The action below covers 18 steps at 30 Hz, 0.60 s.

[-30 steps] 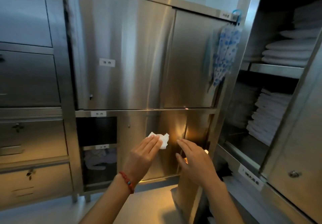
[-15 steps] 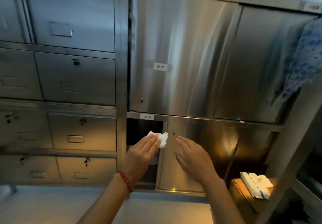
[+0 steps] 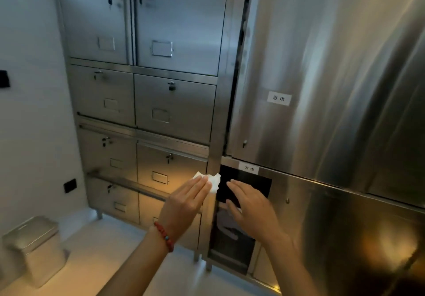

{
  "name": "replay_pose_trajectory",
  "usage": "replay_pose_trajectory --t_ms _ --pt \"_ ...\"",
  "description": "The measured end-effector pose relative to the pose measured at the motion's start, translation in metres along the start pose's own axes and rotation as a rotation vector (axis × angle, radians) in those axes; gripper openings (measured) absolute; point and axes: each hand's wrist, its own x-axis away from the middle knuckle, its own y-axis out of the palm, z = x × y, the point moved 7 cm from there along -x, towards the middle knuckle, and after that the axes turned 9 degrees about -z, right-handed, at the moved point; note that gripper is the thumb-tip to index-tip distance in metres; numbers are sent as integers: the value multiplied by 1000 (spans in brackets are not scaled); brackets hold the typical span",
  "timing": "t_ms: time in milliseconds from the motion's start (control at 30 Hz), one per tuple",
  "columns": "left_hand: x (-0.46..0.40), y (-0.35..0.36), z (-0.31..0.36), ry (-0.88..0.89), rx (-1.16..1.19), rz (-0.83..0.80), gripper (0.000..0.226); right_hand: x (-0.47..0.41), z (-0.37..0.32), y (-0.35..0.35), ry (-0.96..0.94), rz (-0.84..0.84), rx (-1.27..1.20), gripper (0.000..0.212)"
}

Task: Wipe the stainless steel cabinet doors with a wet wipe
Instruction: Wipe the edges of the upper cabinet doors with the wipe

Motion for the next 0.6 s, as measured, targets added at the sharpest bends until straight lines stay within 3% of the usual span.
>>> replay_pose_trajectory --t_ms 600 --pt "35 13 -106 -195 -179 -112 63 -117 -57 74 -241 -99 -51 48"
